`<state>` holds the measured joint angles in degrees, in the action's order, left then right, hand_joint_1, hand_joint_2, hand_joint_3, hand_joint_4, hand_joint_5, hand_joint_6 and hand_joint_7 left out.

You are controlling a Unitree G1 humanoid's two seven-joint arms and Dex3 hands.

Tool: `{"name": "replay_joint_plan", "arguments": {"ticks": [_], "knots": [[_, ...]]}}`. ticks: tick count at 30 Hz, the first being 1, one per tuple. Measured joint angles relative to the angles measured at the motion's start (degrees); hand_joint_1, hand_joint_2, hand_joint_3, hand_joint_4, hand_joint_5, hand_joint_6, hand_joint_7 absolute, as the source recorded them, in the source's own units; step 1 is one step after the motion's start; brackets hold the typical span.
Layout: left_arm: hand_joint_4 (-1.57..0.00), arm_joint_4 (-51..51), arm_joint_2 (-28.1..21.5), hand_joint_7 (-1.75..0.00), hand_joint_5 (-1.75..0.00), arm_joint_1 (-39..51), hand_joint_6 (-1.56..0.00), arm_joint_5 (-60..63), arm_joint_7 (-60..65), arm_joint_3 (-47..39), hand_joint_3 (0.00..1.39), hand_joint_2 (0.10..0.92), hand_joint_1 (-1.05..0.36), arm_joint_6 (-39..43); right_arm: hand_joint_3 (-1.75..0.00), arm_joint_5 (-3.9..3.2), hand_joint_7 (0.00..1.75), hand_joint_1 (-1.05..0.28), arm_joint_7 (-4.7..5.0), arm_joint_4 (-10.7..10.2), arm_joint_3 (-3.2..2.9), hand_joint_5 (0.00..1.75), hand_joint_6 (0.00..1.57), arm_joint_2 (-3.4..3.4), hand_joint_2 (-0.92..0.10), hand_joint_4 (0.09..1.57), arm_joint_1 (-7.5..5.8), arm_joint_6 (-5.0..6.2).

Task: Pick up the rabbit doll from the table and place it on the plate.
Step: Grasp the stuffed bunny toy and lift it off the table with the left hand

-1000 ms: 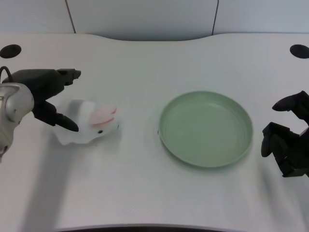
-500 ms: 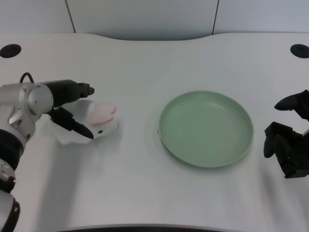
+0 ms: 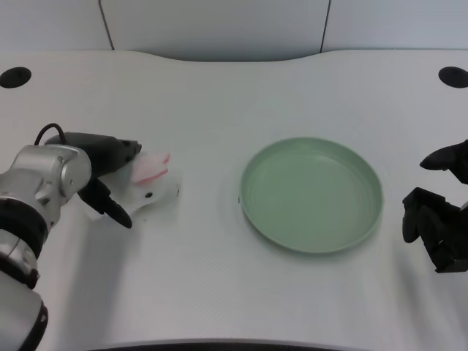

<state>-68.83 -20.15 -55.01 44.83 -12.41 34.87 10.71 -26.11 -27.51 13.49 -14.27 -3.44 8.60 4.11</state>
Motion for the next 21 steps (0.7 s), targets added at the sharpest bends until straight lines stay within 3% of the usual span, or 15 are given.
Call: {"name": "replay_joint_plan", "arguments": {"ticks": [5,8,9,10,13,14,16,17,18,19,21], "knots": [[-0.04,-2.4,0.2,-0.04,-0.03,-0.3,-0.05,4.5,8.4,4.5,0.0,0.772,-0.77,0.1,-1.75,-0.22,1.62,0.04,-0.03,-0.5,0.0,1.65,0.74,0.07,-0.03,1.05,-0.38,-0.06],[-0.13,-3.5,0.4,-0.08,-0.1,-0.3,-0.11,5.3,12.6,5.5,0.0,0.729,-0.58,0.4,-1.75,-0.23,1.64,0.03,0.01,-0.7,0.0,1.66,0.74,0.13,-0.02,1.04,-0.67,-0.09],[-0.1,-3.7,0.4,-0.11,-0.24,-0.2,-0.13,5.4,14.0,5.5,0.0,0.722,-0.54,0.8,-1.75,-0.24,1.64,0.03,0.01,-0.7,0.0,1.66,0.74,0.13,-0.02,1.04,-0.75,-0.09],[-0.04,-3.9,0.4,-0.17,-0.56,-0.2,-0.18,5.4,15.5,5.5,0.0,0.727,-0.49,1.2,-1.75,-0.24,1.65,0.01,0.01,-0.7,-0.02,1.66,0.74,0.15,-0.01,1.04,-0.8,-0.09],[0.0,-4.5,0.7,-0.34,-0.92,0.1,-0.3,4.9,18.9,5.2,0.01,0.777,-0.38,2.1,-1.75,-0.43,1.66,0.02,-0.04,-0.7,-0.09,1.67,0.73,0.25,-0.03,1.03,-0.84,-0.1],[-0.03,-4.8,0.9,-0.62,-1.08,0.2,-0.29,4.2,19.5,4.7,0.01,0.833,-0.34,2.4,-1.75,-0.61,1.67,0.02,-0.08,-0.7,-0.17,1.68,0.72,0.25,-0.03,1.02,-0.85,-0.1],[-0.05,-5.3,1.2,-0.91,-1.2,0.4,-0.23,3.1,20.0,3.6,0.0,0.868,-0.31,3.0,-1.75,-0.75,1.67,0.02,-0.11,-0.8,-0.19,1.68,0.72,0.25,-0.03,1.02,-0.85,-0.11],[-0.11,-5.5,1.3,-1.04,-1.28,0.5,-0.24,2.5,20.1,3.1,0.0,0.87,-0.3,3.2,-1.75,-0.75,1.68,0.02,-0.12,-0.8,-0.2,1.69,0.72,0.25,-0.03,1.02,-0.85,-0.12],[-0.21,-5.5,1.3,-1.29,-1.45,0.5,-0.24,1.9,20.4,2.6,0.0,0.865,-0.28,3.4,-1.75,-0.85,1.68,0.03,-0.22,-0.8,-0.21,1.69,0.72,0.25,-0.04,1.02,-0.85,-0.17],[-0.36,-5.6,1.3,-1.36,-1.51,0.7,-0.24,1.4,21.0,2.0,0.0,0.869,-0.28,3.6,-1.75,-0.91,1.68,0.01,-0.27,-0.8,-0.23,1.69,0.72,0.25,-0.02,1.02,-0.84,-0.24],[-0.54,-5.6,1.5,-1.27,-1.55,1.1,-0.35,-0.1,22.2,0.5,0.0,0.88,-0.27,3.9,-1.75,-0.83,1.69,0.0,-0.18,-0.7,-0.25,1.69,0.72,0.25,-0.01,1.02,-0.81,-0.23]]}}
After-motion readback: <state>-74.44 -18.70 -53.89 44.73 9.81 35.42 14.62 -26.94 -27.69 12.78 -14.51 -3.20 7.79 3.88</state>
